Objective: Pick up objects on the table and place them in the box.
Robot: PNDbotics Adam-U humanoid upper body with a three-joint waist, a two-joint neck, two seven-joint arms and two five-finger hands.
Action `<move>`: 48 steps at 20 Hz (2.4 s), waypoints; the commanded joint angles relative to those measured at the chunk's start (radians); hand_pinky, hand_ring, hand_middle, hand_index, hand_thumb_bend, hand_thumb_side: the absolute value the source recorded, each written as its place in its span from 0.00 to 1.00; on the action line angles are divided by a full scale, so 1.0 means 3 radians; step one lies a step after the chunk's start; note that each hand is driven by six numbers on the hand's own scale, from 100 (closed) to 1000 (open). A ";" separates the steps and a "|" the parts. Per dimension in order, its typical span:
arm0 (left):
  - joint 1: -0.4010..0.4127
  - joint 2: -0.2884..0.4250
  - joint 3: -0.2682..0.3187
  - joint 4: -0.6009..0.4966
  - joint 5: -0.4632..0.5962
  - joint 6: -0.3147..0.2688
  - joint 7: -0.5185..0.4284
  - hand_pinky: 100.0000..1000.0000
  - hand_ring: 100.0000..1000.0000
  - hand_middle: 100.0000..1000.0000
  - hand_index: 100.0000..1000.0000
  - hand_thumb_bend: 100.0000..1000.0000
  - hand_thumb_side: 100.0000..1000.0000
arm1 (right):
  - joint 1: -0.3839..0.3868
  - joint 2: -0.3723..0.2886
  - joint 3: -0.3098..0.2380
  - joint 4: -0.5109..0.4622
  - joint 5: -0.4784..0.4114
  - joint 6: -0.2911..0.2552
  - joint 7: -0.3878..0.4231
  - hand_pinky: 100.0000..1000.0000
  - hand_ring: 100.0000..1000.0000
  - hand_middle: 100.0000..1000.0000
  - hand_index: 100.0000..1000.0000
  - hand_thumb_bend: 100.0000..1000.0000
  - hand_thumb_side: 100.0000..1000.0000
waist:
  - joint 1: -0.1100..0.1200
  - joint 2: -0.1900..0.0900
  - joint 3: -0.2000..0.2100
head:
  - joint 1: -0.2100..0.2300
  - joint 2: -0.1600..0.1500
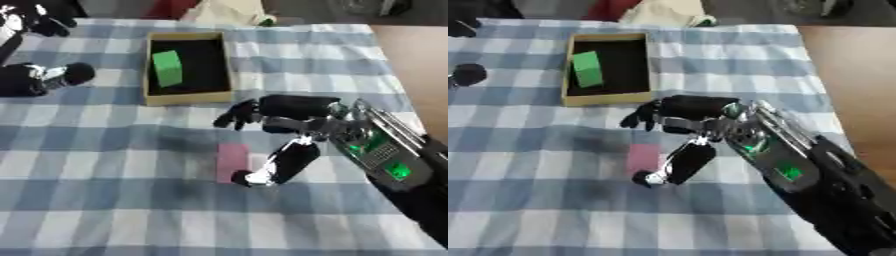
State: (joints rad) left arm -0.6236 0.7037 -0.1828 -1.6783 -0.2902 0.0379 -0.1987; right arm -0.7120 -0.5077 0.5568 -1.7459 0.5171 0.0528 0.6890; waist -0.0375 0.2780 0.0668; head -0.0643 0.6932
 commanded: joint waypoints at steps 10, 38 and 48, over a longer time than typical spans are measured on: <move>-0.0012 0.0039 0.0003 -0.0026 0.0043 -0.0022 -0.0057 0.78 0.71 0.70 0.87 0.81 0.78 | 0.0001 0.0016 -0.0018 0.0169 0.0120 -0.0078 -0.0124 0.81 0.78 0.81 0.89 0.25 0.51 | 0.0018 -0.0064 0.0009 | -0.0005 0.0005; 0.0005 0.0045 0.0003 -0.0010 0.0055 -0.0056 -0.0084 0.78 0.72 0.70 0.87 0.78 0.79 | 0.0056 -0.0026 -0.0055 0.0059 0.0415 -0.0158 -0.0201 0.81 0.79 0.81 0.94 0.43 0.63 | 0.0012 -0.0065 0.0002 | 0.0012 0.0014; 0.0008 0.0035 -0.0003 -0.0016 0.0065 -0.0063 -0.0095 0.78 0.72 0.70 0.87 0.77 0.79 | 0.0058 0.0015 -0.0073 0.0127 0.0616 -0.0111 -0.0134 0.81 0.79 0.82 0.96 0.45 0.63 | 0.0023 -0.0058 0.0007 | 0.0000 0.0013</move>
State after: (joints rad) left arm -0.6133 0.6959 -0.1927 -1.6718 -0.2765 0.0209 -0.2250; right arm -0.6826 -0.4964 0.5475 -1.7096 0.6870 0.0209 0.6523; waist -0.0355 0.2780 0.0683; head -0.0640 0.6937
